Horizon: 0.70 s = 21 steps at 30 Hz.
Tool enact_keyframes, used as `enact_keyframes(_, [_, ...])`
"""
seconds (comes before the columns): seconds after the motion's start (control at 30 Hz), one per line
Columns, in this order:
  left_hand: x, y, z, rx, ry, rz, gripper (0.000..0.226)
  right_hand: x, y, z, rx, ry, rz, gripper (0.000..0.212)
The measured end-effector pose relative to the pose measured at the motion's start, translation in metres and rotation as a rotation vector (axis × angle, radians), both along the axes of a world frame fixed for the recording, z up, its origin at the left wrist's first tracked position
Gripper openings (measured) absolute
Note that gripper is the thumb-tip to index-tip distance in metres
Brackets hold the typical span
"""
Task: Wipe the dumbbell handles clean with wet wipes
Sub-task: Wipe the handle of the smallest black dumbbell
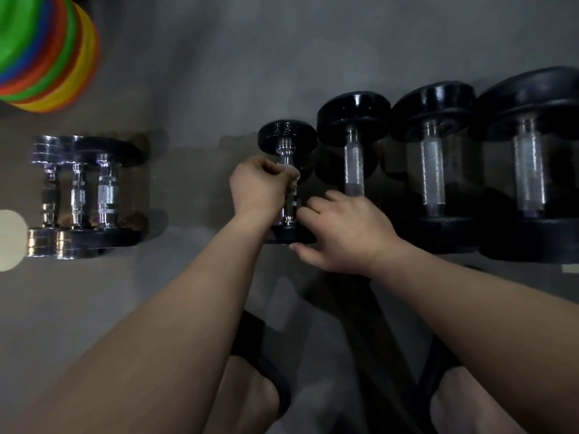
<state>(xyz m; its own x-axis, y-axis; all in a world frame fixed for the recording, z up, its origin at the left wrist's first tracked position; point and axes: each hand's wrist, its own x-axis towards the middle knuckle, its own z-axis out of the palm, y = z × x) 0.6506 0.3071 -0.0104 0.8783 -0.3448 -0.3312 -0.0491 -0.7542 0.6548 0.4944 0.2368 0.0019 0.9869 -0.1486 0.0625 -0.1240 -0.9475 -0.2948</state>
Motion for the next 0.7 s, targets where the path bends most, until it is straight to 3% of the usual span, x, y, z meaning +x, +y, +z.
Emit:
enact_keyframes(0.17, [0.004,-0.02,-0.003,-0.071,0.003,0.175,0.025,0.001,0.001,0.0,0.013,-0.01,-0.003,0.044])
enact_keyframes(0.27, [0.007,-0.012,-0.01,-0.047,0.029,0.146,0.03,0.001,0.001,0.0,0.017,-0.01,0.008,0.044])
enact_keyframes(0.43, [0.011,0.005,-0.018,-0.208,0.452,0.139,0.026,0.0,0.001,-0.001,-0.006,-0.003,-0.001,0.045])
enact_keyframes(0.57, [0.011,-0.001,-0.009,-0.311,0.638,0.196,0.021,0.001,0.0,0.0,-0.027,-0.013,0.009,0.044])
enact_keyframes(0.63, [0.007,0.002,-0.009,-0.298,0.582,0.195,0.022,0.0,0.0,0.0,-0.029,-0.005,0.011,0.045])
enact_keyframes(0.7, [0.005,0.006,-0.011,-0.191,0.406,0.123,0.024,0.0,0.0,0.0,-0.027,0.007,0.013,0.046])
